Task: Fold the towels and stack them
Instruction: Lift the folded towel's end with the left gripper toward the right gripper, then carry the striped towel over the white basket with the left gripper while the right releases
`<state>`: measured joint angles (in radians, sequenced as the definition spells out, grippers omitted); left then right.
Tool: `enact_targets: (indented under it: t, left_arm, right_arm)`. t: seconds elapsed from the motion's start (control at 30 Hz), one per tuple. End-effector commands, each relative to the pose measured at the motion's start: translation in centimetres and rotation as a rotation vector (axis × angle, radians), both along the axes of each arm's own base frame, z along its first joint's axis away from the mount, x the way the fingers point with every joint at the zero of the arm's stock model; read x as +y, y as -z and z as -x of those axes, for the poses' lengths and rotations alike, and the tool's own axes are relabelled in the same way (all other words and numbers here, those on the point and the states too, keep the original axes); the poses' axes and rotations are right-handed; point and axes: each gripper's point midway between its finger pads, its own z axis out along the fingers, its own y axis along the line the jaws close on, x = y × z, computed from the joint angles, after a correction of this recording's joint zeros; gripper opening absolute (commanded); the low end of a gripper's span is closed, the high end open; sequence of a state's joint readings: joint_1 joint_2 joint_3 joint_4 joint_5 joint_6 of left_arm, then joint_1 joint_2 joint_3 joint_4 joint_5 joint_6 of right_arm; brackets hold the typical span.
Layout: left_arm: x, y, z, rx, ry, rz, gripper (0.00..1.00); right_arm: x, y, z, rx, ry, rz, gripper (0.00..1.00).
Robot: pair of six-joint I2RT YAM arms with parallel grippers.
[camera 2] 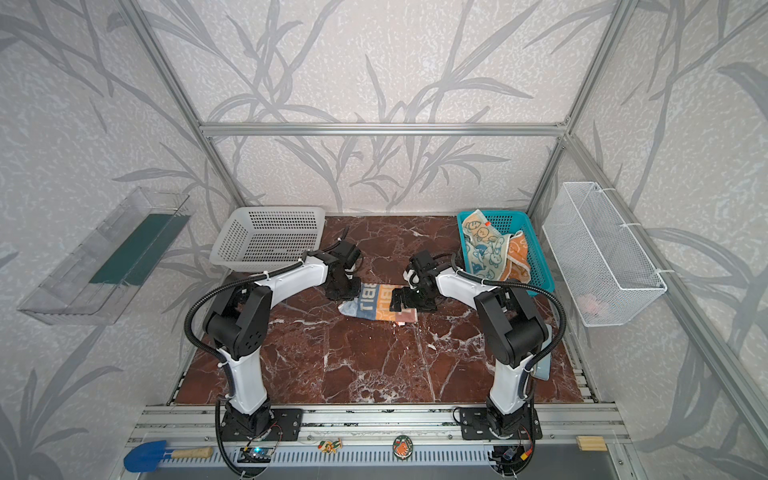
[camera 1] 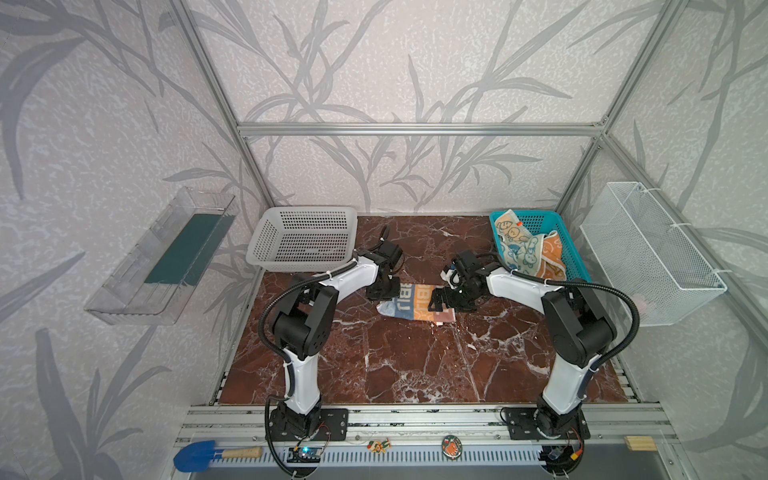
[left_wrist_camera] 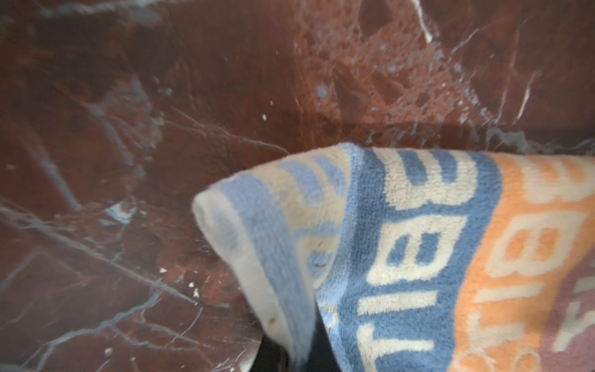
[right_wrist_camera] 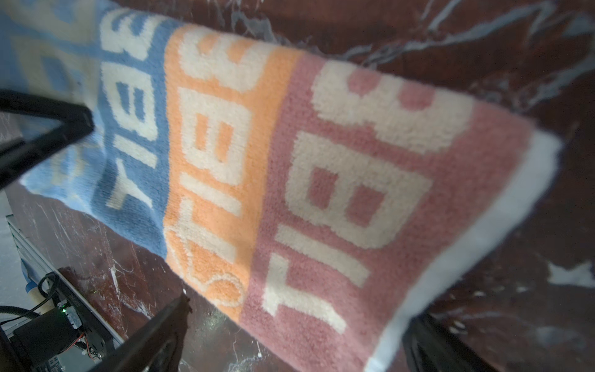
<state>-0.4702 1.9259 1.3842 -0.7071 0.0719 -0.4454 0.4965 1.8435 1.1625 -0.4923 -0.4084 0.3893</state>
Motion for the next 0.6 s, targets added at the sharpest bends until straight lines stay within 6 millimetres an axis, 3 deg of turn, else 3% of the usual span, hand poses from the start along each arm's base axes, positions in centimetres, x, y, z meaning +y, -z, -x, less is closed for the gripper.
enact_targets:
  t: [0.0, 0.27, 0.57]
  left_arm:
    - [2.5, -4.5, -1.2, -0.053, 0.021, -0.088, 0.00]
    - [6.2, -12.4, -6.4, -0.183, 0.034, -0.268, 0.00]
    - [9.6, -17.8, -11.4, -0.303, 0.049, -0.352, 0.00]
  right_arm:
    - [0.5, -2.4, -0.5, -0.034, -0.024, -0.002, 0.99]
    - [2.8, -7.6, -3.7, -0.133, -0.049, -0.056, 0.99]
    - [7.3, -12.1, -7.4, -0.217, -0.082, -0.128, 0.99]
